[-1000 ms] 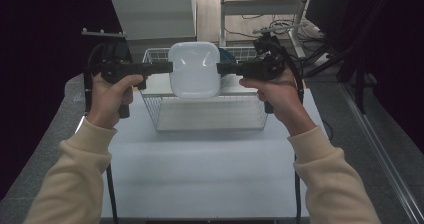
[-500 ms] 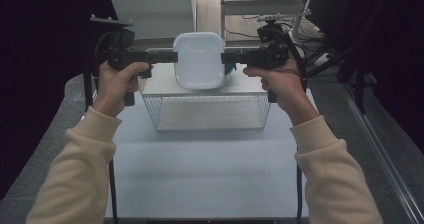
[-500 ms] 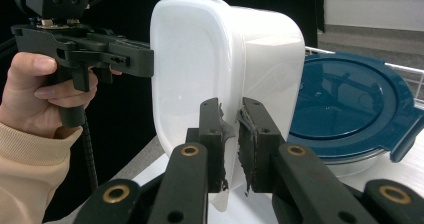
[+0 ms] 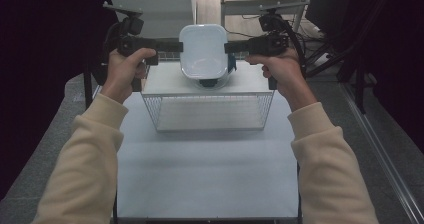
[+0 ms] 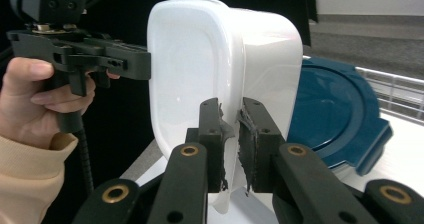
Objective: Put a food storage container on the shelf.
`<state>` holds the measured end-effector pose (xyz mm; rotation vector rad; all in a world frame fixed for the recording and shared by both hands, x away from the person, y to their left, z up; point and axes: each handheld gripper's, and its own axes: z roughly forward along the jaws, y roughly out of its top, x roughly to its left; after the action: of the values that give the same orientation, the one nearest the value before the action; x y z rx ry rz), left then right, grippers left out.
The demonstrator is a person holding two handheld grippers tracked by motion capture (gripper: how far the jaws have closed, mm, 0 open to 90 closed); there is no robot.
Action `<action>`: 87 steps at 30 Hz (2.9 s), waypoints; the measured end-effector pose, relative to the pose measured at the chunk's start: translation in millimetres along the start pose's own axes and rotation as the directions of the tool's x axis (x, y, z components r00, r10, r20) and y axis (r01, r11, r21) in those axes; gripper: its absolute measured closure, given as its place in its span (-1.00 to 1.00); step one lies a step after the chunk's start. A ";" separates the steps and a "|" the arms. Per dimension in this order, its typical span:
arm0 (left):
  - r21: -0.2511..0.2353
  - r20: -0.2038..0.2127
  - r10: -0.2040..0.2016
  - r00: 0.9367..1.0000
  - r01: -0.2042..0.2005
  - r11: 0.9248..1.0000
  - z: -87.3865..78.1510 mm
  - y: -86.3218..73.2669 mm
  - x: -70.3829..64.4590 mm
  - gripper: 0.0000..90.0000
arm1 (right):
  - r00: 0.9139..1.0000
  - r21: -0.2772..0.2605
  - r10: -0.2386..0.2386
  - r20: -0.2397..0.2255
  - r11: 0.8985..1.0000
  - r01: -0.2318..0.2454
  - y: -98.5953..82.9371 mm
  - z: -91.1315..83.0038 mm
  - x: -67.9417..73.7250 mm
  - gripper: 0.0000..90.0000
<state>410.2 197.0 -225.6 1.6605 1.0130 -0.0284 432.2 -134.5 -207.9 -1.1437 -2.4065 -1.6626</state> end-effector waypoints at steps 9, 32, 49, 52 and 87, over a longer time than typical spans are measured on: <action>0.000 -0.001 -0.029 1.000 0.029 1.000 6.0 3.6 8.1 0.76 | 1.000 0.015 0.028 0.001 1.000 -0.028 6.4 6.5 -9.9 0.77; -0.007 0.051 -0.258 0.965 0.259 0.966 33.0 20.5 49.8 0.69 | 0.955 0.028 0.291 -0.048 0.957 -0.290 22.4 36.3 -64.0 0.64; -0.015 0.104 -0.362 0.927 0.365 0.931 52.5 16.3 76.3 0.62 | 0.911 0.017 0.409 -0.047 0.913 -0.408 19.9 46.0 -85.9 0.58; -0.022 0.109 -0.361 0.926 0.365 0.931 52.6 15.1 76.3 0.61 | 0.913 0.016 0.406 -0.049 0.914 -0.406 19.0 45.7 -86.0 0.58; -0.072 -0.120 -0.023 0.993 0.014 0.997 -16.4 -66.7 22.6 -0.49 | 0.998 -0.059 -0.054 0.031 0.997 0.056 -54.0 -28.1 -29.8 -0.40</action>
<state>375.3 223.3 -283.2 1.6032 1.1080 0.0956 413.1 -183.4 -250.8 -1.1272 -2.4426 -1.7580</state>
